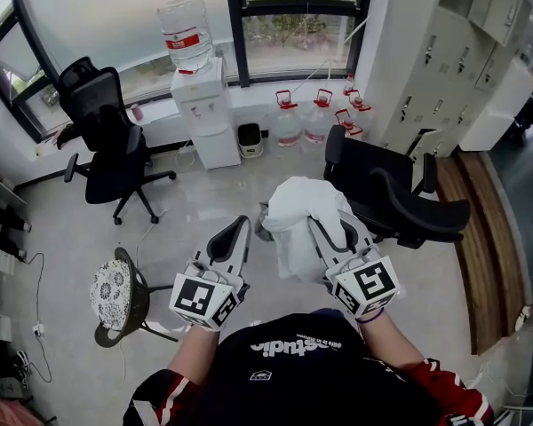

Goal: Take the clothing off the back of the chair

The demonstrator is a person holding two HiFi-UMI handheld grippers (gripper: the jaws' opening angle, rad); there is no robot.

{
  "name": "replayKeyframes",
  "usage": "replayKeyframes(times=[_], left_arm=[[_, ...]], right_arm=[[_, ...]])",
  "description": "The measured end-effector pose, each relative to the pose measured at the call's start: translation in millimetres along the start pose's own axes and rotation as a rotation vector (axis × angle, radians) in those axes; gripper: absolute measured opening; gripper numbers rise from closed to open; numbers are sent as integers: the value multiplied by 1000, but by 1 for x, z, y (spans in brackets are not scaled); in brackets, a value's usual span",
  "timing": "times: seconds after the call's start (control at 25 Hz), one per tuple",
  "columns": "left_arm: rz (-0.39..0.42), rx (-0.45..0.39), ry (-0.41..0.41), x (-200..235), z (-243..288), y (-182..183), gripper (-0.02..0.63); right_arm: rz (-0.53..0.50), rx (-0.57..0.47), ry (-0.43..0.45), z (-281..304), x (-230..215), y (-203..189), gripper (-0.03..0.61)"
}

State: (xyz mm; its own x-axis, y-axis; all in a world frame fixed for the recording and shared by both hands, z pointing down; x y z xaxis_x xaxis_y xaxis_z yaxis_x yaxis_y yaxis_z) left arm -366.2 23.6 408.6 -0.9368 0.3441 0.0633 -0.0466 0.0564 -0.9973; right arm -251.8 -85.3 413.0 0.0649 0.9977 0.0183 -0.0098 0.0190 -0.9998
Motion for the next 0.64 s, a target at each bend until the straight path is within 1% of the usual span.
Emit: replayKeyframes(times=[0.36,0.64], left_arm=[[-7,9,-17,-8,3,4,25],[-23,6,-26,2,-7,-5,26]], right_arm=[[8,4,-9,-4,-1,6,101],[10,6,-11,2,11,-5,101]])
Point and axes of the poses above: the fingertips, and each gripper's own axes: z forward along the fingers, x to its left, y out of its top, the point moved 3 cm from there along -z, backward along the fingers, and after that the axes turned 15 degrees about y, right-handed, at the moved point
